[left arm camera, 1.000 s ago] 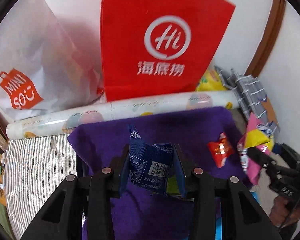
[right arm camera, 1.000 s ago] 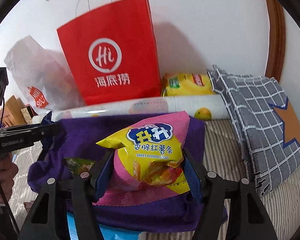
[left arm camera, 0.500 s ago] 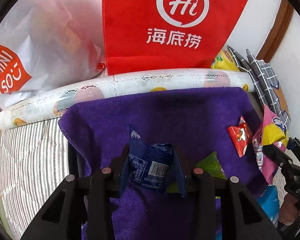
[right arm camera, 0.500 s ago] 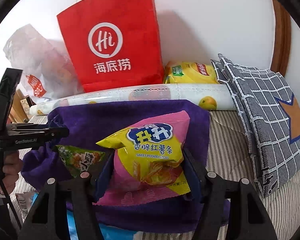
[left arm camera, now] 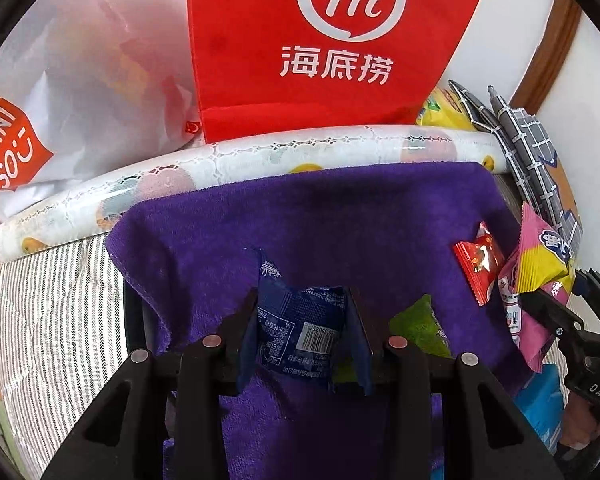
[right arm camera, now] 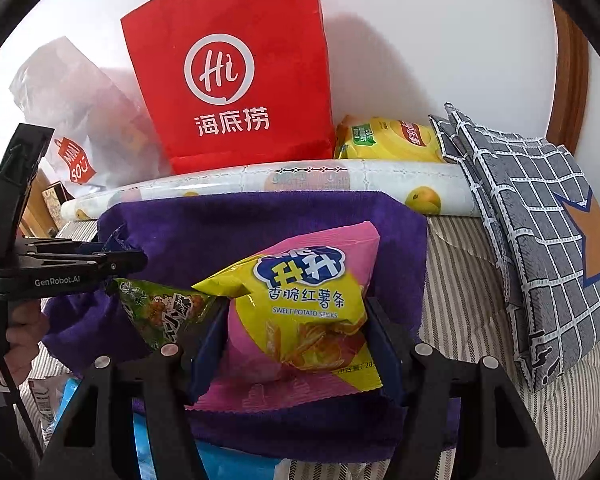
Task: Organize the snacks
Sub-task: 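Release the yellow bag with the right tool while the left tool lowers the blue packet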
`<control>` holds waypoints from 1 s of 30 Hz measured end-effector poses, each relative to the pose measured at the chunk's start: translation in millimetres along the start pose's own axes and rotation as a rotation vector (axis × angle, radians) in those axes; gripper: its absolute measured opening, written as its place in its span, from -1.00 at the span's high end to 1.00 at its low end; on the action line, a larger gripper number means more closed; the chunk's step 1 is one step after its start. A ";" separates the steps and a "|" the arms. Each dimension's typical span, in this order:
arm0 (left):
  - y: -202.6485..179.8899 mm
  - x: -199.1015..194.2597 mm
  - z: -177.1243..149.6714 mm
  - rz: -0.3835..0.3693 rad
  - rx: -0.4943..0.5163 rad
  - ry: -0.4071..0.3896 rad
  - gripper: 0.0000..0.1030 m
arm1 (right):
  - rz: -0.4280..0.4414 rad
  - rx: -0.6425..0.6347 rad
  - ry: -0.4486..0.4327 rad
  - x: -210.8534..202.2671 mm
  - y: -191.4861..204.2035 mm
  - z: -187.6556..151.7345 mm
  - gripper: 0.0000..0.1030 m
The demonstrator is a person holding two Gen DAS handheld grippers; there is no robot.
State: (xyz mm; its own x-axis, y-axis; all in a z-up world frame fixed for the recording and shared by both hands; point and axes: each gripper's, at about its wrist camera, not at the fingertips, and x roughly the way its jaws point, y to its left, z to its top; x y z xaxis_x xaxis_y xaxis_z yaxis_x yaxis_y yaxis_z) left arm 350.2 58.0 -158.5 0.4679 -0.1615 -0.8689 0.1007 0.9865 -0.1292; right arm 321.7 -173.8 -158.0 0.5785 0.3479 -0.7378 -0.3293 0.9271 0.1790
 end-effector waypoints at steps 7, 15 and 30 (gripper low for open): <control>-2.7 0.4 -0.8 0.009 0.012 0.009 0.21 | 0.001 0.021 0.010 4.9 -3.1 -1.6 -0.27; -7.1 5.3 -0.9 0.021 0.034 0.032 0.21 | 0.014 0.020 0.011 3.4 -2.0 -1.8 -0.27; -7.5 -6.2 1.8 -0.020 0.025 0.014 -0.32 | 0.014 0.023 -0.052 -14.8 -1.9 1.8 -0.53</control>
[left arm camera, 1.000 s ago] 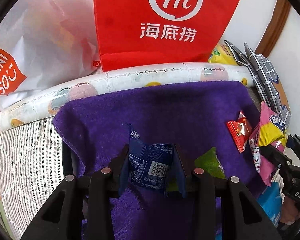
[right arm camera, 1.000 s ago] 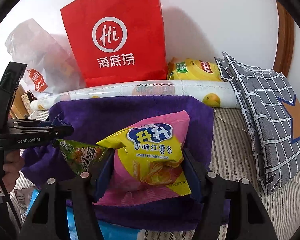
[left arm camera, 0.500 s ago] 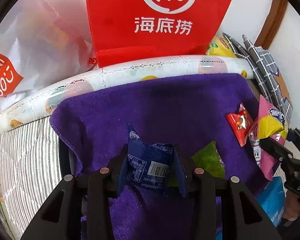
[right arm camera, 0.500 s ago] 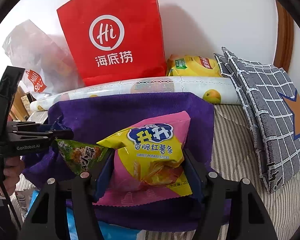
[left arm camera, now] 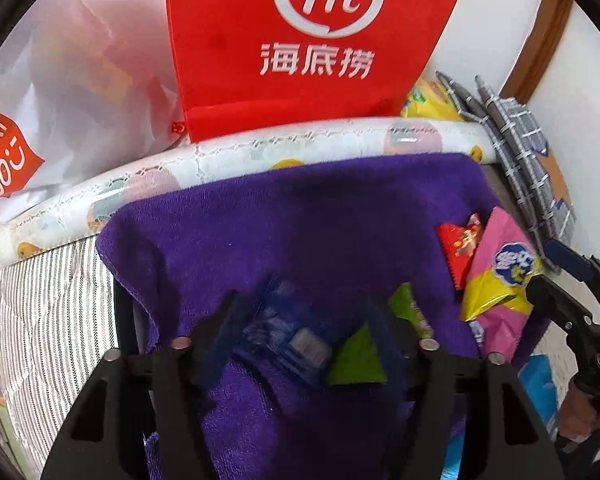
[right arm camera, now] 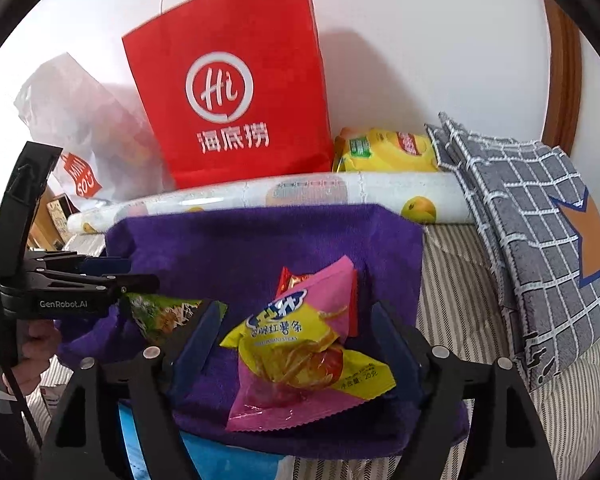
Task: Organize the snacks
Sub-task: 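Release the yellow bag with the right tool while the left tool lowers the blue packet, then grasp the yellow triangular snack bag with the right tool while the left tool reaches the pink wrapper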
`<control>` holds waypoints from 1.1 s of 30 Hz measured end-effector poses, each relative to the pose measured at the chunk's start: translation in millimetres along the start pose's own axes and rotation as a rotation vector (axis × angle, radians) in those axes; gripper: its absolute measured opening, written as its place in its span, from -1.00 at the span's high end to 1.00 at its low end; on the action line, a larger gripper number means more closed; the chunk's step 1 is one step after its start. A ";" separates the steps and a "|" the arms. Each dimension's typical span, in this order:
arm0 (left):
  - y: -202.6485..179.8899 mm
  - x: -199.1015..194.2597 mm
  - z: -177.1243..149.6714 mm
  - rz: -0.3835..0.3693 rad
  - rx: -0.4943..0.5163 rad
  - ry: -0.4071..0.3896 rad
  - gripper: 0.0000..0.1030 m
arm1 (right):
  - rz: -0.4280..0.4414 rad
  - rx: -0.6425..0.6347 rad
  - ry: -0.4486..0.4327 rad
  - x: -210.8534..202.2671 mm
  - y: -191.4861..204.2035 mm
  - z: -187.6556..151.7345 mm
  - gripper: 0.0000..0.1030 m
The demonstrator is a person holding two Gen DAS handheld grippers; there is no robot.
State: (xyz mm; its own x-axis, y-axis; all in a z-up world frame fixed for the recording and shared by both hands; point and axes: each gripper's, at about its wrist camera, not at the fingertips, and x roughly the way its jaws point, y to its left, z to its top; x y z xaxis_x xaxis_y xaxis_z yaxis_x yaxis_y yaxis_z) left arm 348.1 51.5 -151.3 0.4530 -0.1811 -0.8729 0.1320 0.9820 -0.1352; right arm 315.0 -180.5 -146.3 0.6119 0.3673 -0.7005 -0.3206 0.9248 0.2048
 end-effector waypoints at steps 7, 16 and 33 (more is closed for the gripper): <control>-4.5 -21.2 1.3 0.029 -0.011 -0.032 -0.39 | -0.040 0.022 -0.055 -21.6 2.7 8.2 -0.64; -24.9 -60.1 -1.7 0.062 0.029 -0.102 -0.39 | -0.148 0.020 -0.042 -61.6 18.1 -3.4 -0.68; -41.3 -138.1 -70.9 -0.014 0.007 -0.227 -0.39 | -0.110 0.000 0.015 -139.5 62.2 -78.6 -0.68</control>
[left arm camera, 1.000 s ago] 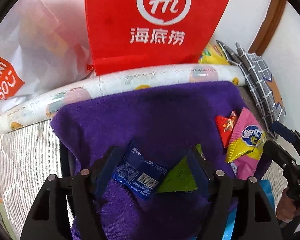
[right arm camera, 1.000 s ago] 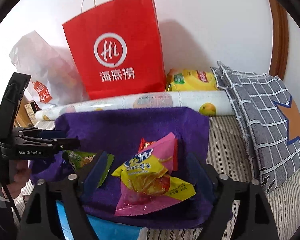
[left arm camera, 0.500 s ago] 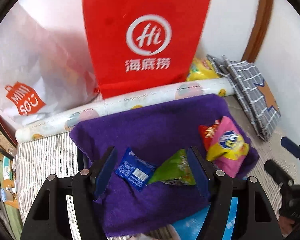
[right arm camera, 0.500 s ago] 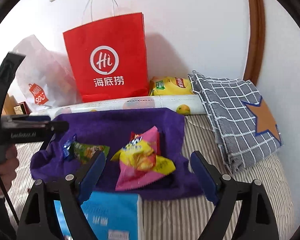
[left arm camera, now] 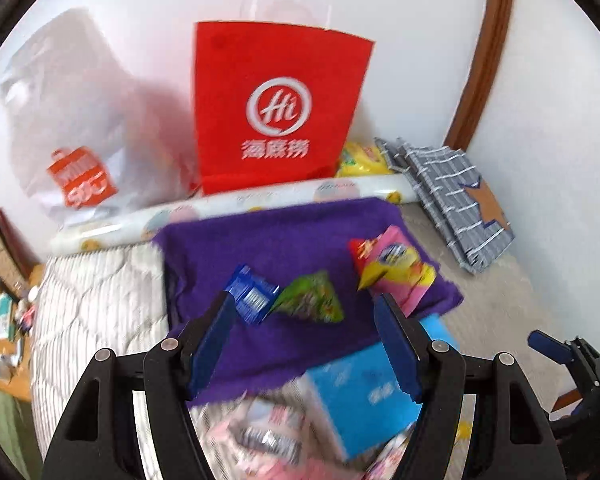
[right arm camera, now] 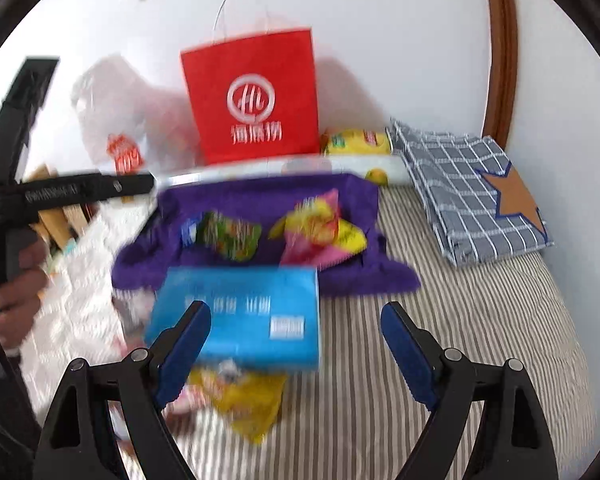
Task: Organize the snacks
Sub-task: 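Grasp the yellow triangular snack bag with the right tool while the left tool reaches the pink wrapper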
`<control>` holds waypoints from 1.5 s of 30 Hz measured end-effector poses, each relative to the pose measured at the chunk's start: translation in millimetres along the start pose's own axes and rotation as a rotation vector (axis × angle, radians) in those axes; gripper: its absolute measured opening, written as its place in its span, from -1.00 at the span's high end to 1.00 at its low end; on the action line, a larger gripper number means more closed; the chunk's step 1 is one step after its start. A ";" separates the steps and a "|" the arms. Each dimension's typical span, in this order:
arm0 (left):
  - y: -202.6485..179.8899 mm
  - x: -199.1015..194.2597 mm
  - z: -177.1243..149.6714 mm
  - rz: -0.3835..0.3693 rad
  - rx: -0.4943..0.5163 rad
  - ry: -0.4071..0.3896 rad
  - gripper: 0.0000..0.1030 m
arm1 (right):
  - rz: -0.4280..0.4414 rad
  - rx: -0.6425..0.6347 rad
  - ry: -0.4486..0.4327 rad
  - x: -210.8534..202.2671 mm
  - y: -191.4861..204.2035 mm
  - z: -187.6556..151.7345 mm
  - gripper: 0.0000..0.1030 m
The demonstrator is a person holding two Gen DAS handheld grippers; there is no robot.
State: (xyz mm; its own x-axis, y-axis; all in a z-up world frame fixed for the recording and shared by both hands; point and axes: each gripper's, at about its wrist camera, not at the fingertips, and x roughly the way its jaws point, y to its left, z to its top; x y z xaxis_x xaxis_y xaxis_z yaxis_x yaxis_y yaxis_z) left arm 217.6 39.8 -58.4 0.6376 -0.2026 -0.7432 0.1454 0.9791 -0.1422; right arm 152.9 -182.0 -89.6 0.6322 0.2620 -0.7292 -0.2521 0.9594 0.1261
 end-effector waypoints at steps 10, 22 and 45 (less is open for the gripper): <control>36.3 -19.1 -60.3 0.019 -0.105 0.071 -0.39 | 0.074 -0.040 0.044 15.9 26.0 -50.3 -0.67; 48.7 -30.5 -111.2 0.063 -0.126 0.112 -0.39 | 0.073 -0.004 0.060 58.4 24.9 -64.9 -0.33; 43.2 7.5 -102.8 -0.001 -0.163 0.136 -0.39 | 0.025 0.025 -0.056 1.5 -7.5 -64.5 -0.10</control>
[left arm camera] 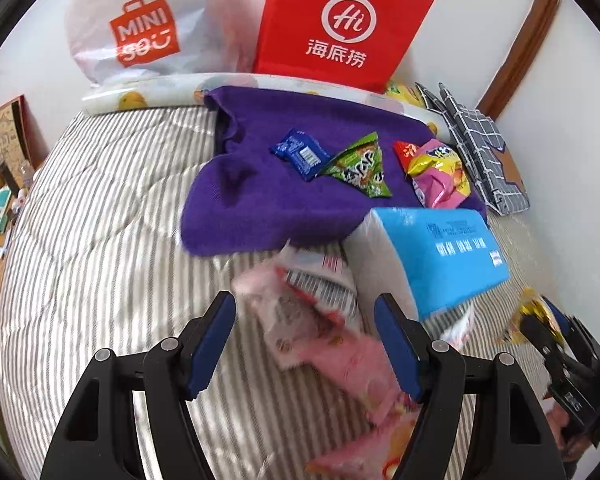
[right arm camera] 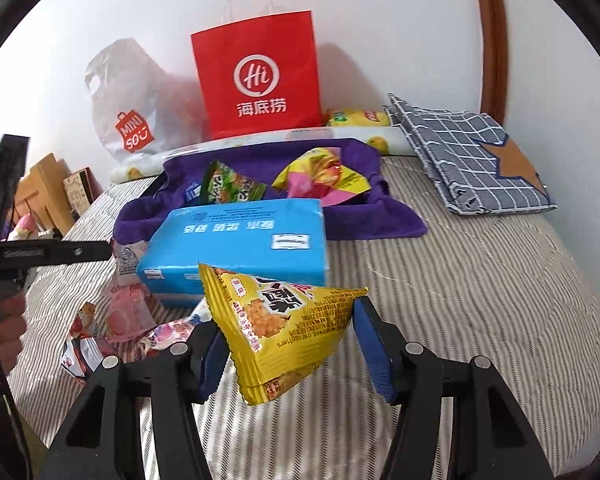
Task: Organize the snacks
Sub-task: 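Grasp the yellow triangular snack bag with the right tool while the left tool reaches the pink wrapper, then grasp the white-and-pink wrapper with the left tool while the right tool lifts the yellow bag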
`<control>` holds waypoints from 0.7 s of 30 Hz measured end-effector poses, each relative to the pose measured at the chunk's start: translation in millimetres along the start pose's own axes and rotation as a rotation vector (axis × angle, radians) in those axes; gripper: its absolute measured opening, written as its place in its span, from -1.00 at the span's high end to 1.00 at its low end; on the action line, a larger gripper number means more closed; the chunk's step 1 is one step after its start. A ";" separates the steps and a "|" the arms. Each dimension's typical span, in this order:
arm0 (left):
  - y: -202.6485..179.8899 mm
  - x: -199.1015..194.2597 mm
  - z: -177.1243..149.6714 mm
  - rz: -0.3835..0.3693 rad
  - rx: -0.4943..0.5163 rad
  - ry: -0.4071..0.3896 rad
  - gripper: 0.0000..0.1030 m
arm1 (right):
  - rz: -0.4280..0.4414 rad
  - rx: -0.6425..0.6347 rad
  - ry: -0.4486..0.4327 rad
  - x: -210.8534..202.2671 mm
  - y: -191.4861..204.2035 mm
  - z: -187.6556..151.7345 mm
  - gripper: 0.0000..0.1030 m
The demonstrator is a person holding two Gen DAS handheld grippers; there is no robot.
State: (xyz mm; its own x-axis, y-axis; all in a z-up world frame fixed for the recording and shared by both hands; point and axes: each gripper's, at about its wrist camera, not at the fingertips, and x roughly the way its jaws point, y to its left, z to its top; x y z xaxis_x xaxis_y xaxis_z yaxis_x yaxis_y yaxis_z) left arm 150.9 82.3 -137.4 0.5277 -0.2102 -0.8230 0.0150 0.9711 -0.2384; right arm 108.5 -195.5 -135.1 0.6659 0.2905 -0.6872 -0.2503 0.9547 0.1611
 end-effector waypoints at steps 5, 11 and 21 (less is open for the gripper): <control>-8.5 23.8 5.5 0.040 0.066 0.031 -0.39 | -0.019 0.023 -0.005 -3.4 -14.2 -1.0 -0.10; -18.1 46.0 4.9 0.089 0.128 0.043 -0.39 | -0.030 0.062 0.009 1.5 -29.3 -2.3 -0.10; -30.6 48.5 2.2 0.143 0.213 0.012 0.01 | -0.025 0.067 0.014 3.5 -30.4 -2.9 -0.10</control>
State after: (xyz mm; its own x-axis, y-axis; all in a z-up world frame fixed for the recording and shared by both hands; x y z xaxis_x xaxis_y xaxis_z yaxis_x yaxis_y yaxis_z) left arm 177.9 42.6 -168.8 0.5271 -0.0694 -0.8469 0.1207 0.9927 -0.0062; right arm 116.3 -223.7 -144.4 0.6614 0.2663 -0.7011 -0.1856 0.9639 0.1910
